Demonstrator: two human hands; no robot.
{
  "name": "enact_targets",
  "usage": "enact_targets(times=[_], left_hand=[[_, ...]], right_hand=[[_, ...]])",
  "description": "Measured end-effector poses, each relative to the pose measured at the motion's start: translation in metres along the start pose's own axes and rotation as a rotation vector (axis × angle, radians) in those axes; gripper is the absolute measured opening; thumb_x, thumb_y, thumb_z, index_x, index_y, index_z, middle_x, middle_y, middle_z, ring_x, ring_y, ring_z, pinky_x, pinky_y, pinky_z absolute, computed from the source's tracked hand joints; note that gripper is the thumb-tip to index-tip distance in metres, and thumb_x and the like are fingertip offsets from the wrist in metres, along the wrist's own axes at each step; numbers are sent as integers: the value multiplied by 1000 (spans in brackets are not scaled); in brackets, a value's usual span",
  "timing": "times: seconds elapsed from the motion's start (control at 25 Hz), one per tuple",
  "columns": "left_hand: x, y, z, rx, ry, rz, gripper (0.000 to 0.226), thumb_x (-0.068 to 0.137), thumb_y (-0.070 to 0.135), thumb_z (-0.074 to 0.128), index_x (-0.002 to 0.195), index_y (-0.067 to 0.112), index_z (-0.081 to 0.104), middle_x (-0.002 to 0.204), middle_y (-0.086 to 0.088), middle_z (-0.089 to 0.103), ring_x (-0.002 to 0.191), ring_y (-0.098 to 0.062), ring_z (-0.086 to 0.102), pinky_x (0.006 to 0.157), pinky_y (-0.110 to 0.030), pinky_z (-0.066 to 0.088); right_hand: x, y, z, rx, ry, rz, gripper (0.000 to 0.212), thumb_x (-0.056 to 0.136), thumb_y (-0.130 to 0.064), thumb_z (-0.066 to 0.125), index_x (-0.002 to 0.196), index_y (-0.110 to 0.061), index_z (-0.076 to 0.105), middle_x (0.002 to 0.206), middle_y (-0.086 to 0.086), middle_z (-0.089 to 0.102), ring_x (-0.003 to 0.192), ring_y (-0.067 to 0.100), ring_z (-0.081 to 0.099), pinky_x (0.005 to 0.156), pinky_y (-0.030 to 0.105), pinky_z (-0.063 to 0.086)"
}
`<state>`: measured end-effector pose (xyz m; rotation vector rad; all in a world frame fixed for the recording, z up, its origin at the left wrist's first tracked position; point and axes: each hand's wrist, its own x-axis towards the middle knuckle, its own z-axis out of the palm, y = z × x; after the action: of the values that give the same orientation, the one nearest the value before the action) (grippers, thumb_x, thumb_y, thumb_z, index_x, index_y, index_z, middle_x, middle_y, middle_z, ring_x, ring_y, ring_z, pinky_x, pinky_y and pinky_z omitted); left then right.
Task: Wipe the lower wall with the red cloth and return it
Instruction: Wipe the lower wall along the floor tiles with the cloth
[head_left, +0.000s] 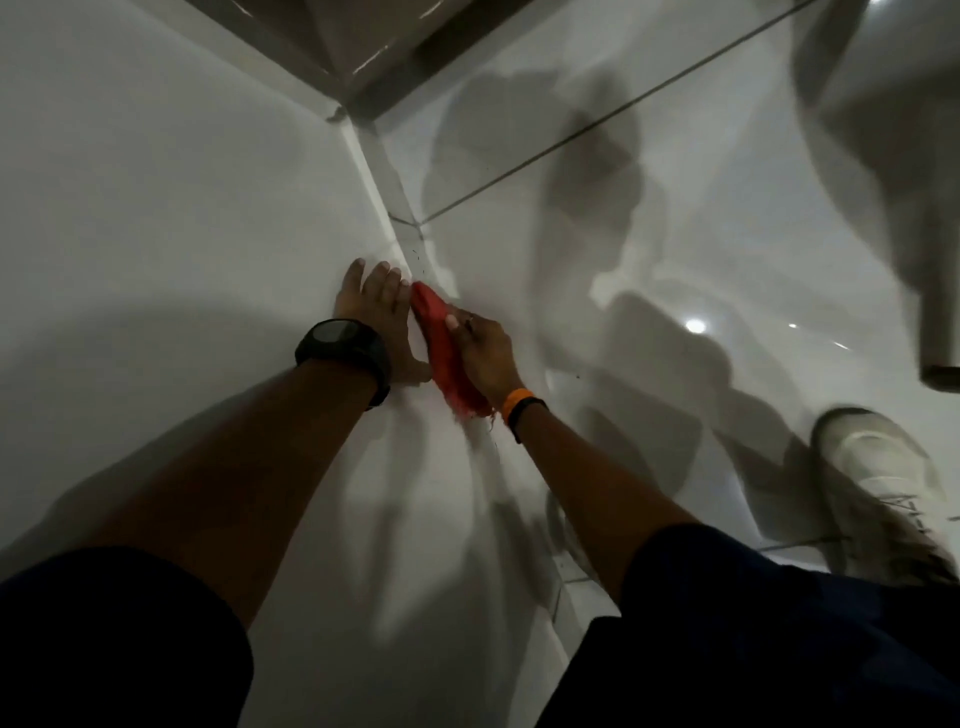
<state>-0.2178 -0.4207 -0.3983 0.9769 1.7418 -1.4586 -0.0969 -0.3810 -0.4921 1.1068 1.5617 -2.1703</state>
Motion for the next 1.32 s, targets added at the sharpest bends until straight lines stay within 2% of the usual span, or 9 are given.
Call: enact_targets(times=[0.12, 0.24, 0.32, 0.4, 0.64, 0.76, 0.88, 1.12, 1.32], left_hand=[[21, -5, 1, 81, -27, -2, 116, 86, 86, 36, 162, 8, -6, 170, -14, -8, 158, -29, -8, 128, -50, -5], [40, -11, -1, 132, -35, 6, 117, 86, 87, 34, 162, 8, -5, 170, -15, -7, 158, -29, -7, 128, -50, -5], [48, -14, -1, 132, -34, 12, 118, 85, 87, 35, 162, 8, -5, 170, -16, -7, 158, -29, -7, 127, -51, -6], [54, -14, -1, 140, -26, 15, 118, 86, 86, 37, 162, 7, -4, 170, -16, -5, 159, -30, -5, 127, -51, -5], [60, -23, -7, 136, -30, 13, 121, 84, 88, 36, 162, 5, -5, 169, -17, -8, 158, -31, -7, 128, -51, -5], [59, -22, -6, 162, -35, 12, 125, 82, 91, 36, 162, 4, -5, 169, -18, -7, 158, -31, -6, 128, -50, -5], [61, -18, -4, 159, -27, 12, 126, 80, 92, 35, 162, 4, -5, 169, -18, -5, 158, -32, -5, 127, -50, -6], [59, -25, -3, 116, -16, -5, 129, 78, 93, 38, 162, 4, -4, 169, -18, -5, 158, -32, -5, 128, -49, -5], [52, -23, -5, 113, -22, -5, 130, 78, 92, 41, 162, 4, -4, 169, -18, -4, 158, -32, -4, 128, -50, -5]], right_hand=[[17, 14, 27, 37, -65, 32, 51, 113, -45, 38, 158, -21, 42, 155, 18, 55, 139, 40, 53, 123, 52, 38], [41, 20, 39, -56, -36, -71, 48, 115, -42, 33, 161, -30, 30, 162, 12, 46, 145, 37, 46, 126, 52, 28], [62, 10, 43, -127, -34, -197, 52, 116, -37, 28, 166, -28, 18, 172, 5, 29, 157, 26, 30, 130, 52, 16], [84, 2, 45, -110, -40, -266, 54, 117, -34, 26, 168, -22, 12, 175, 4, 20, 161, 23, 21, 132, 52, 17], [69, 40, 53, -64, -9, -245, 53, 116, -34, 32, 166, -28, 17, 174, -1, 24, 159, 20, 28, 131, 49, 26], [85, 24, 53, -15, 22, -307, 50, 114, -39, 32, 164, -33, 25, 170, 0, 34, 155, 20, 36, 130, 46, 28], [106, 9, 54, -35, 41, -294, 53, 114, -43, 30, 164, -28, 25, 168, 4, 38, 153, 23, 38, 129, 45, 26], [80, 28, 54, -57, 25, -354, 49, 116, -29, 32, 164, -23, 27, 170, 3, 34, 157, 20, 33, 132, 51, 25], [103, -1, 47, -73, -16, -270, 52, 116, -30, 29, 166, -18, 22, 171, 10, 32, 157, 28, 33, 130, 53, 26]])
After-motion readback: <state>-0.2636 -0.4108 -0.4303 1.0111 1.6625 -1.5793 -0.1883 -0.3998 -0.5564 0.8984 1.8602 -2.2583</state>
